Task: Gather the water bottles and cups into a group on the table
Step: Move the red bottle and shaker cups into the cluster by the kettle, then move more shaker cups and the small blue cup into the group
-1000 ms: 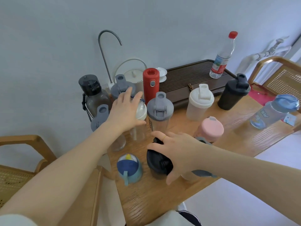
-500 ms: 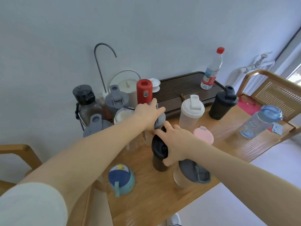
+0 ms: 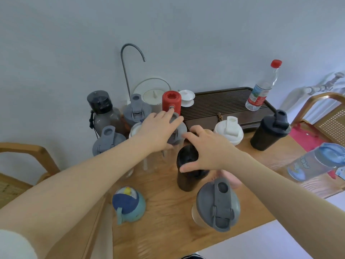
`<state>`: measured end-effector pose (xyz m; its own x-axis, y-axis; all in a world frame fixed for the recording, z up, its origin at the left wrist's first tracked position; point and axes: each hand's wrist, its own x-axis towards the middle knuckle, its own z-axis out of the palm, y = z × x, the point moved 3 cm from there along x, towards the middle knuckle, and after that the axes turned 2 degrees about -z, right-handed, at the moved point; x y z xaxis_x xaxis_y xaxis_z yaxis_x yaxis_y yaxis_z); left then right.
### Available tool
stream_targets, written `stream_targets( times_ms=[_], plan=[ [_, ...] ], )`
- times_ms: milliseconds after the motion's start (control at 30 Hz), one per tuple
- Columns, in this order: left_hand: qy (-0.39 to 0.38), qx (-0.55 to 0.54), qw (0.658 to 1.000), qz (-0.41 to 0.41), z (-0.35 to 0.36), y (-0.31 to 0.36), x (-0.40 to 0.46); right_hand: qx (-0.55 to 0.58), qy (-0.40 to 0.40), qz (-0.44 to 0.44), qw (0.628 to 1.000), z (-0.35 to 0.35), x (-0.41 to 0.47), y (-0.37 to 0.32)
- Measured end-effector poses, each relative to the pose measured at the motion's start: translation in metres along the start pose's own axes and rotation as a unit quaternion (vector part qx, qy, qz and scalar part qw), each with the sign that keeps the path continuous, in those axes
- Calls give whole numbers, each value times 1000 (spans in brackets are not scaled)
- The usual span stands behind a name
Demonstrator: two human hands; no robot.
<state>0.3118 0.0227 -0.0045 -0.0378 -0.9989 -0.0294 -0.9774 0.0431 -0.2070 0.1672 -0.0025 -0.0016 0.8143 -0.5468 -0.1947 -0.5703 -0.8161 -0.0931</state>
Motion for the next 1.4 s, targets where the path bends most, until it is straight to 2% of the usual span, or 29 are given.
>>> stream_targets(
  times_ms=[67, 133, 233, 333, 633, 700, 833, 900, 967, 1067, 1167, 1400],
  plan=[
    [7, -6, 999, -38, -3, -17, -17, 87, 80, -3, 993, -17, 14, 6],
    [-25, -25, 994, -100, 0, -33, -32, 100, 107, -4, 989, -26, 35, 8],
    [-69, -65, 984, -148, 8, -43, -42, 56, 39, -10, 998, -18, 69, 5],
    [-60, -98, 981, -154, 17, -42, -43, 34, -17, -12, 999, -2, 88, 2],
    [-15, -126, 979, -158, 21, -50, -33, -40, 15, -39, 998, 5, 84, -1],
    [-12, -139, 979, -148, 22, -51, -35, -35, 48, -44, 997, -1, 81, -1],
    [58, -166, 977, -124, 17, -58, -54, 125, 195, 31, 972, -31, 94, 8],
    [78, -157, 976, -130, 18, -67, -70, 195, 180, 66, 962, -32, 114, 14],
    [55, -147, 975, -154, 23, -79, -87, 245, 127, 87, 957, -28, 133, 16],
    [-24, -161, 965, -206, 37, -95, -108, 203, 81, 116, 969, -23, 151, 16],
    [-78, -186, 952, -229, 51, -100, -114, 167, 112, 140, 970, -30, 156, 17],
    [-11, -219, 952, -214, 66, -101, -98, 144, 107, 103, 978, -29, 160, 9]
  ],
)
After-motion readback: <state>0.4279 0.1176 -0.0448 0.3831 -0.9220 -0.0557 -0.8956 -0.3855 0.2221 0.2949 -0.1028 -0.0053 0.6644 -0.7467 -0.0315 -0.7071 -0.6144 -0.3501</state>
